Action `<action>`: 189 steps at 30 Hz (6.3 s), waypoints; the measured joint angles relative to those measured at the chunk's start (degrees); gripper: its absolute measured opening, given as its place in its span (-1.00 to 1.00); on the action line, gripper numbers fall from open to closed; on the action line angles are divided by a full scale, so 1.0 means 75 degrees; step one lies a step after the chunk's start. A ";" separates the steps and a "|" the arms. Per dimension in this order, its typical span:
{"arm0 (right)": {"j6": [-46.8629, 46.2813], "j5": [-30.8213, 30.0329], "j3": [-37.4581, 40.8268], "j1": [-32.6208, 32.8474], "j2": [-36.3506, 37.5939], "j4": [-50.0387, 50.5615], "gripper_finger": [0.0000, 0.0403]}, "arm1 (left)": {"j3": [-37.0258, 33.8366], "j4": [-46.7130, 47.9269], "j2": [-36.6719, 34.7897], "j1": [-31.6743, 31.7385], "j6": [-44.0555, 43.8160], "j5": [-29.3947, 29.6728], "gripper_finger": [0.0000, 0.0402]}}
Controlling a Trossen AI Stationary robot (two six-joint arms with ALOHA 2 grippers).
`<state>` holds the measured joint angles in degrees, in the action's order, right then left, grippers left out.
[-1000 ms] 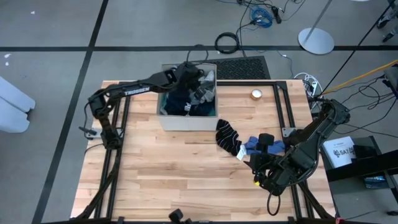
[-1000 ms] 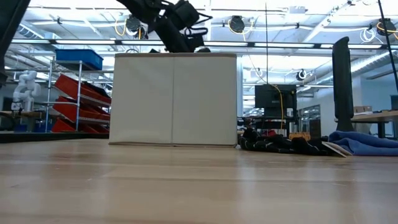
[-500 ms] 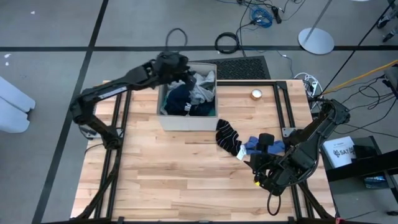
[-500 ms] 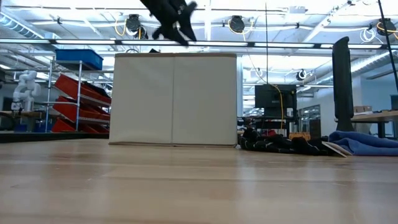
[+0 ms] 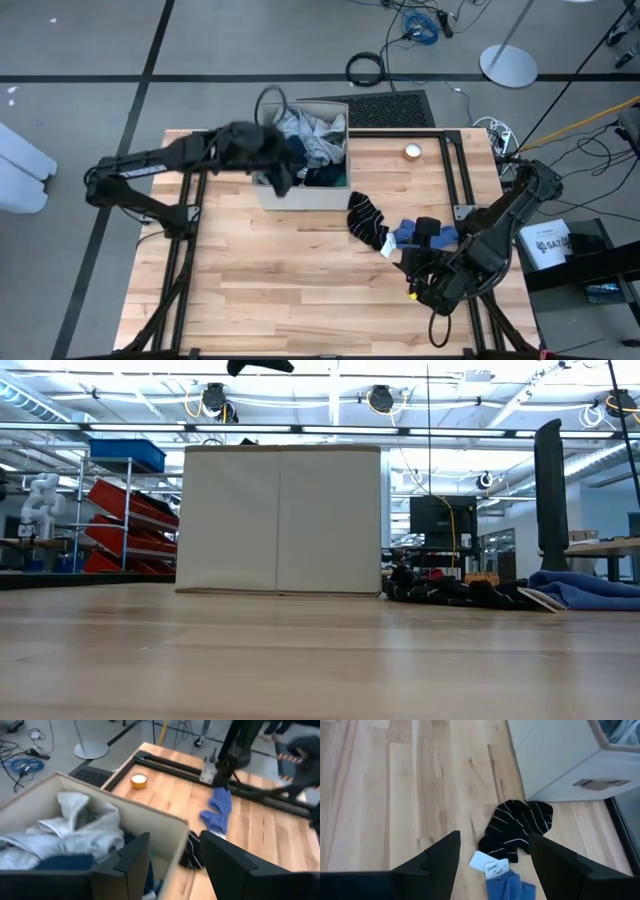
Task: Sort clothes
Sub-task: Put the black sock into the white laundry organizer
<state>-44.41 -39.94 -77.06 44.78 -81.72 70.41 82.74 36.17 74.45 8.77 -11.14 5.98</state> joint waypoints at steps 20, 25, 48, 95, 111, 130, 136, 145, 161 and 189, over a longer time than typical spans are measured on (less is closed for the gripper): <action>-0.0648 0.2402 0.3500 -0.0860 -0.0007 -0.1998 0.11 | -0.4852 -0.6336 -0.0623 -0.3301 -0.0879 0.1484 -0.09; -0.0893 0.2387 0.4113 -0.1216 -0.0004 -0.1968 0.11 | -0.5243 -0.7706 -0.0429 -0.3816 -0.0801 0.2011 -0.09; 0.3050 0.2199 0.4205 -0.4302 -0.0004 -0.5539 0.11 | -0.5298 -0.9043 0.0630 -0.4044 -0.0256 0.2118 -0.09; 0.2851 0.3004 0.5534 -0.6007 0.0437 -0.7532 -0.98 | -0.5295 -0.9097 0.0630 -0.4094 -0.0462 0.2005 -0.09; 0.3760 0.2946 0.3015 -0.4829 0.1840 -0.6458 -1.00 | -0.5295 -0.9185 0.0631 -0.4088 -0.0359 0.1760 -0.09; 0.3712 0.2949 0.1492 -0.3318 0.1415 -0.6551 -1.00 | -0.5289 -1.0199 0.0638 -0.4575 0.8696 0.1341 -0.09; 0.3370 0.2944 0.1480 -0.3296 0.1365 -0.6632 -1.00 | -0.5072 -1.0213 0.0817 -0.4589 0.8937 0.1867 -0.09; 0.3410 0.2987 0.1478 -0.3092 0.0943 -0.6970 -1.00 | -0.4334 -1.0146 0.1507 -0.4363 0.8504 0.3326 -0.09; 0.3443 0.2957 0.1478 -0.2731 0.0902 -0.7558 -1.00 | -0.4325 -0.9962 0.1507 -0.4178 0.7268 0.2547 -0.09; 0.3352 0.2952 0.1478 -0.2528 0.0890 -0.7877 -1.00 | -0.3769 -0.9935 0.2189 -0.4065 0.6523 0.1927 -0.11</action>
<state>-19.27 -17.80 -65.98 25.82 -75.05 11.33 54.47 -38.34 90.88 -21.71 37.78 20.43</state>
